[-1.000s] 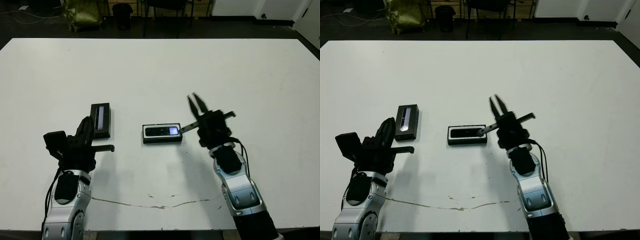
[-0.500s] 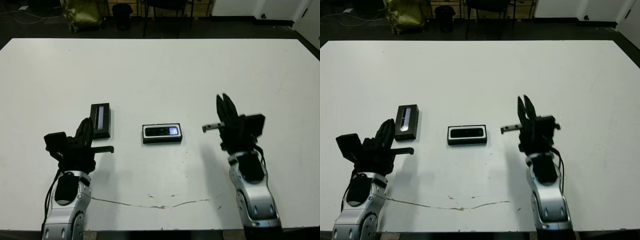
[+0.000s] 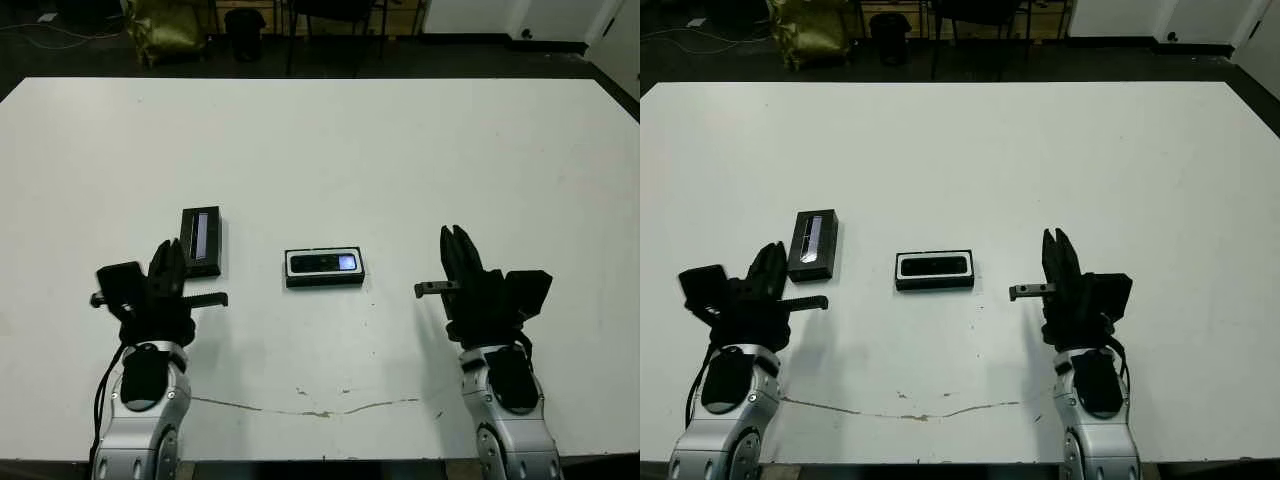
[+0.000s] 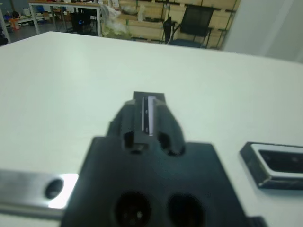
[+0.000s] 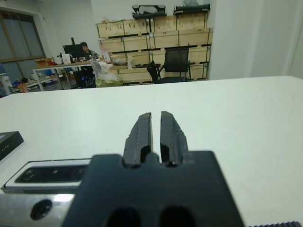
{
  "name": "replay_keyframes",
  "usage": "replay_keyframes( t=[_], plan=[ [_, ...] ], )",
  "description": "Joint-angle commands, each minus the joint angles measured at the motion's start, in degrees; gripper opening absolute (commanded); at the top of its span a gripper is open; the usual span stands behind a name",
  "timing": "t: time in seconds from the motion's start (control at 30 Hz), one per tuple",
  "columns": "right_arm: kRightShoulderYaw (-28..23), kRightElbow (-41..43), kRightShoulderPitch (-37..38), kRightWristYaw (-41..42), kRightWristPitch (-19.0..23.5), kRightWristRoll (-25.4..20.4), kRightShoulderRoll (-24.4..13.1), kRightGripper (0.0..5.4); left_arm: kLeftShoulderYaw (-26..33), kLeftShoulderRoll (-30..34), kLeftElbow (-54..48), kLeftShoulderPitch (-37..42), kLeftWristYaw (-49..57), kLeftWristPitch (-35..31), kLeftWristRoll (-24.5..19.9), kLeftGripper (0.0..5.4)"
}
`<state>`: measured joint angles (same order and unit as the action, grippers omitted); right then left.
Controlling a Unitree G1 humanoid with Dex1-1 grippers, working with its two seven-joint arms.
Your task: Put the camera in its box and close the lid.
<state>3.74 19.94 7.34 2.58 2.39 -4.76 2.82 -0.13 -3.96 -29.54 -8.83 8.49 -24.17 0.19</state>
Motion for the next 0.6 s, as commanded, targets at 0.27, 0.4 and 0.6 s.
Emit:
replay_keyframes(
  t=[0.27, 0.4, 0.6],
  plan=[
    [1.2, 1.0, 0.4, -1.2, 2.7, 0.2, 0.6, 0.0, -4.0, 5.8, -4.1, 2.3, -5.1, -12.6, 3.2, 3.26],
    [1.7, 1.1, 0.2, -1.7, 3.3, 0.5, 0.8, 0.0, -5.1, 5.9, -3.8, 4.7, -5.5, -15.7, 4.0, 4.25],
    [1.6, 1.1, 0.1, -0.7, 3.6, -0.5, 0.9, 0.0, -5.4, 4.8, -1.8, 7.8, -5.6, -17.2, 3.5, 5.38]
  ],
)
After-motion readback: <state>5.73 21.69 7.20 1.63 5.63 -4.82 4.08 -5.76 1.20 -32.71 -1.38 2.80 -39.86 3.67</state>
